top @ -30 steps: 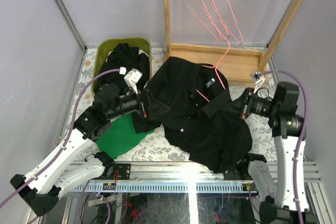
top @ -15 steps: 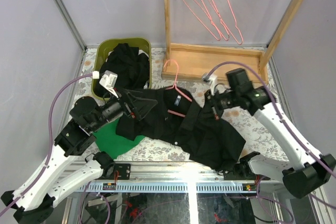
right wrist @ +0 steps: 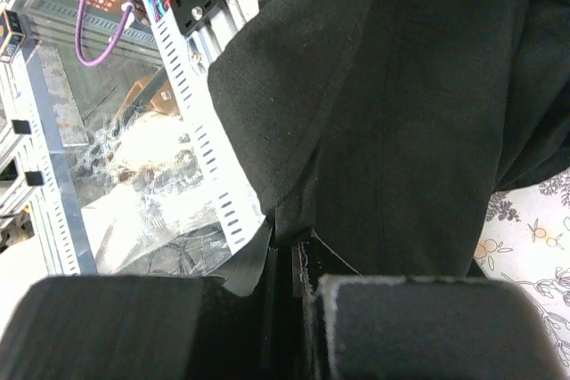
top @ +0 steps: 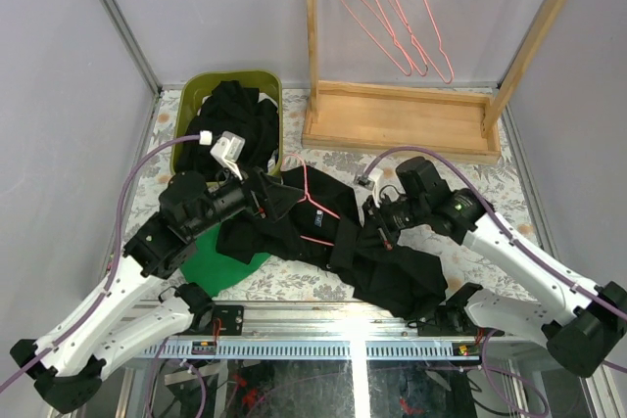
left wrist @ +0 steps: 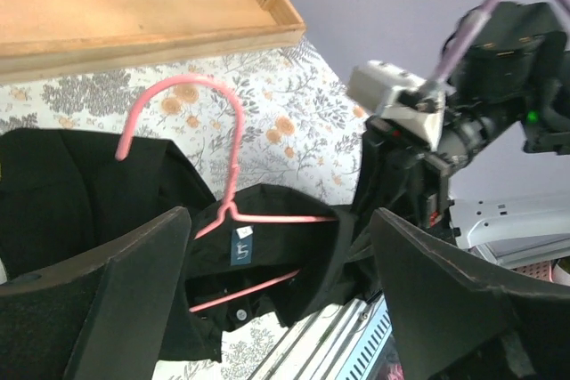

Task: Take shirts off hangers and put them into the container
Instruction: Pick up the hanger from the clothesline.

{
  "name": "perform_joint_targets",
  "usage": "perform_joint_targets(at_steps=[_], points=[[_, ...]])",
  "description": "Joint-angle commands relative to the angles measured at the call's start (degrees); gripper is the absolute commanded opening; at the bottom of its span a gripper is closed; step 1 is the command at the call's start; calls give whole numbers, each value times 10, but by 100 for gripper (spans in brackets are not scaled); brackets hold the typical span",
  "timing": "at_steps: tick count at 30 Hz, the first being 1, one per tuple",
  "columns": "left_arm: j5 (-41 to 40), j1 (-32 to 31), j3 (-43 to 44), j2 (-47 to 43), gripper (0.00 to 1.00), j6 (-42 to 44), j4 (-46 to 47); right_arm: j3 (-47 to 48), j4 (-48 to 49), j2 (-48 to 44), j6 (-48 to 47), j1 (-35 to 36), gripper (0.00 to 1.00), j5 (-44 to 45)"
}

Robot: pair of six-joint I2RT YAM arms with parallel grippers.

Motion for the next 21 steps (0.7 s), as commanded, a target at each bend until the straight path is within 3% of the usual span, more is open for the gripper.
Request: perform_joint_targets(at_steps=[1, 9, 15, 21], points=[[16, -4, -16, 13, 79, 4, 49, -19, 77, -53, 31, 6, 0, -15], [-31, -41, -22, 23, 72, -3, 77, -81, 156, -100, 83, 7, 0, -69], [-48, -81, 1, 65, 62, 11, 77, -81, 150, -102, 79, 7, 0, -84], [-135, -117, 7, 77, 56, 25, 68, -85, 150, -111, 81, 7, 0, -95]])
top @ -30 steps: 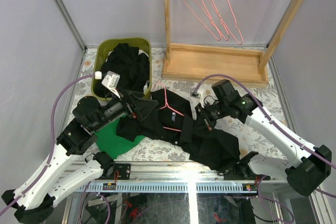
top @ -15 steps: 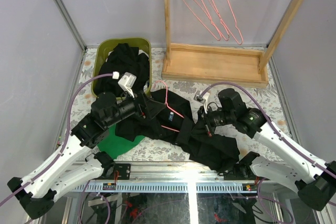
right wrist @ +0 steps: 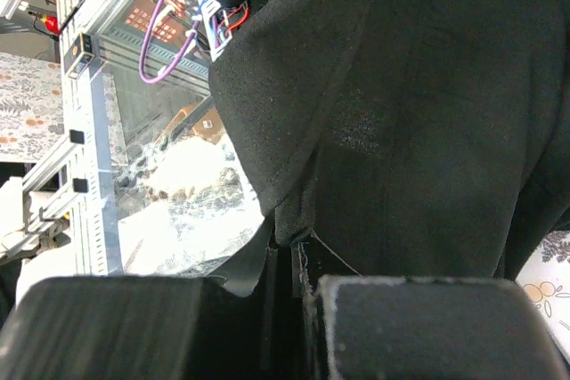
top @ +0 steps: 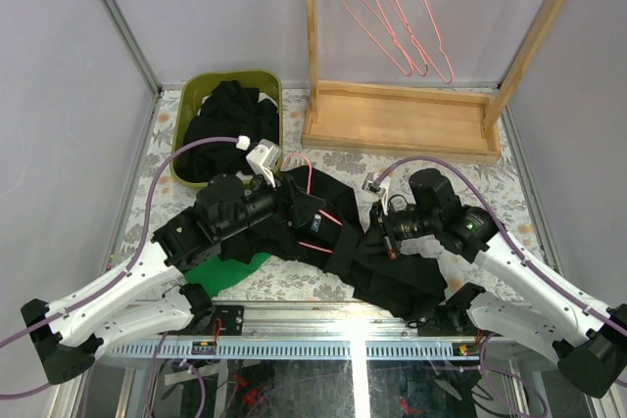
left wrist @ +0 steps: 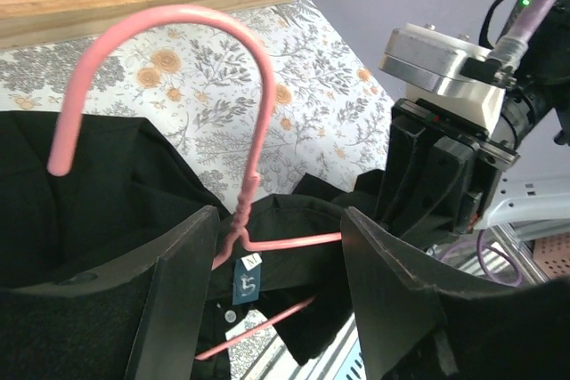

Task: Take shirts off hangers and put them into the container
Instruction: Pick up the hanger from the clothesline.

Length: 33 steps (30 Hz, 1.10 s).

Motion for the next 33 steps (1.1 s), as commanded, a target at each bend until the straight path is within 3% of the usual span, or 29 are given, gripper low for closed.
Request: perform_joint_targets(at_steps=[1, 11, 15, 19, 21, 23, 28, 33], points=[[-76, -16, 21, -4, 55, 22, 32, 0, 41, -20, 8, 5, 0, -38], [-58, -21, 28, 18, 43, 22, 41, -9, 42, -26, 7, 6, 0, -44], [-53, -24, 27, 25, 24, 18, 40, -8, 34, -25, 2, 7, 2, -19], [-76, -25, 24, 12, 1, 17, 28, 8, 7, -37, 2, 6, 30, 64], [-93, -25, 25, 6, 0, 18, 15, 20, 3, -50, 21, 6, 50, 139], [-125, -25, 30, 6, 0, 18, -10, 41, -2, -65, 64, 6, 59, 233], [-199, -25, 50, 13, 0, 18, -74, 94, -9, -91, 110, 6, 67, 300], [-242, -26, 54, 10, 0, -3, -96, 127, -27, -108, 146, 7, 66, 352]])
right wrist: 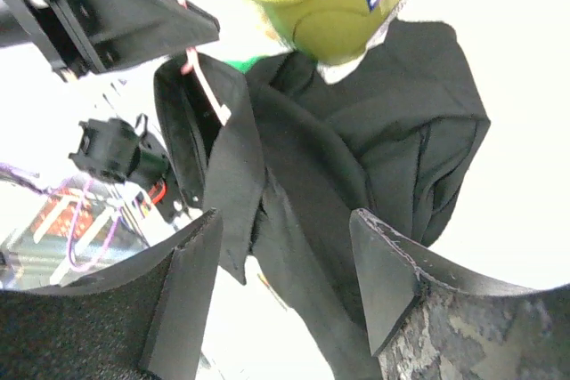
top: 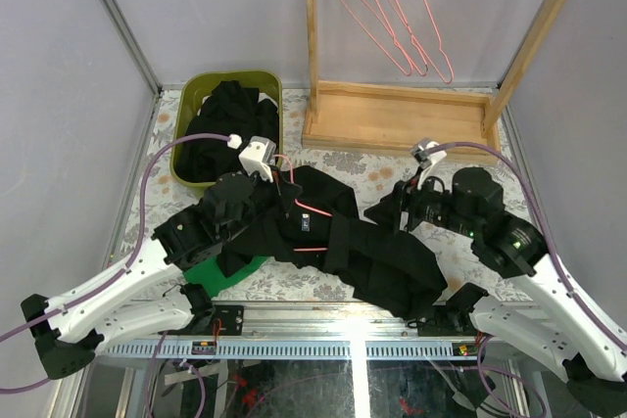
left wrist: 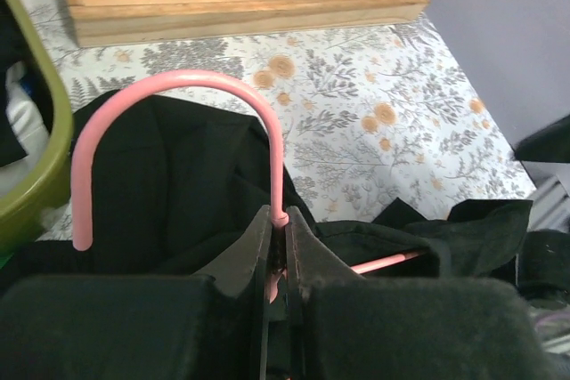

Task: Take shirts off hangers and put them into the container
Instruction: Pick up the hanger from the clothesline, then remove the shirt from the hanger.

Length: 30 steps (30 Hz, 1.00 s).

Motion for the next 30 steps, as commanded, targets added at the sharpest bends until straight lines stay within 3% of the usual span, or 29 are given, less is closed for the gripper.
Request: perform_joint_targets(at_steps=[1, 5, 14, 19, 30], points=[[-79, -2, 26, -6, 0, -28, -25, 40, -7, -10, 57, 3, 64, 57], [-126, -3, 38, 6, 0, -64, -57, 33, -3, 17, 95, 10, 58, 7], [-144, -4, 66, 40, 0, -94, -88, 23, -21, 78, 123, 203, 65, 295], [-134, -4, 66, 42, 0, -95, -90, 25, -25, 127, 156, 262, 71, 407], [-103, -5, 74, 63, 0, -83, -95, -71, 151, 105, 221, 281, 73, 428]])
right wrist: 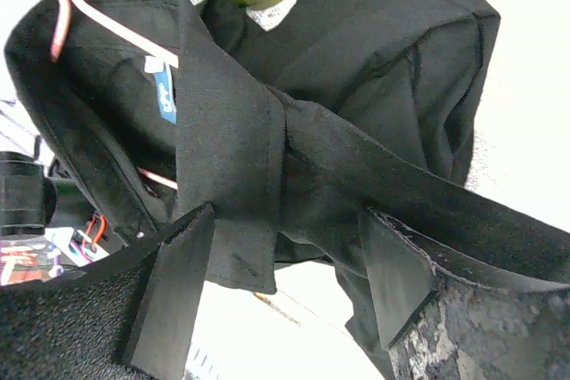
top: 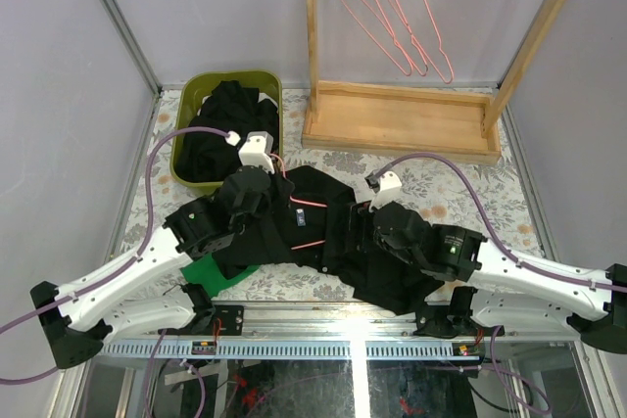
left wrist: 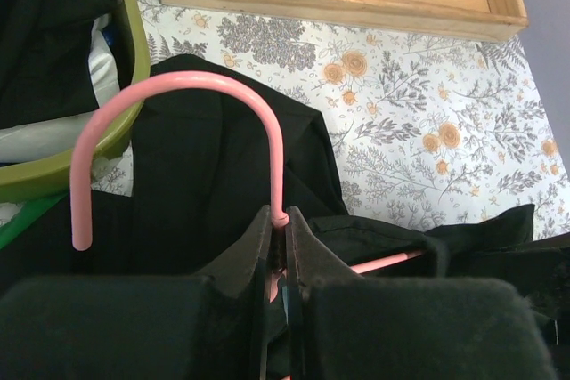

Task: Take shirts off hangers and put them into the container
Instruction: Remove the shirt from the hanger.

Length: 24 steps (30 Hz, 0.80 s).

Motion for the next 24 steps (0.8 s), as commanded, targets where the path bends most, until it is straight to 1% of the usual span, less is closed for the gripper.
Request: perform_joint_targets(at_steps=[1, 4, 6, 8, 9, 11, 14, 17, 18, 24], points=[[17, -3, 30, 11, 0, 5, 1, -33, 123, -21, 31, 7, 73, 36], [30, -5, 36, 19, 0, 7, 1, -53, 143, 4, 29, 6, 73, 74], [35, -8, 37, 23, 0, 8, 0, -41, 108, 25, 38, 6, 73, 91], [35, -9, 39, 26, 0, 8, -10, -30, 96, 36, 33, 6, 70, 93], [35, -10, 40, 27, 0, 9, -15, -28, 98, 36, 29, 6, 64, 94], [32, -10, 39, 26, 0, 13, -22, -42, 115, 26, 32, 6, 46, 102], [32, -11, 37, 19, 0, 18, -25, -90, 171, -7, 37, 6, 24, 114], [40, -11, 37, 13, 0, 31, -25, -127, 200, -48, 47, 6, 4, 133], [45, -11, 38, 12, 0, 38, -25, -134, 199, -60, 49, 6, 0, 142], [65, -11, 49, 18, 0, 82, -47, -158, 139, -132, 71, 6, 0, 197]])
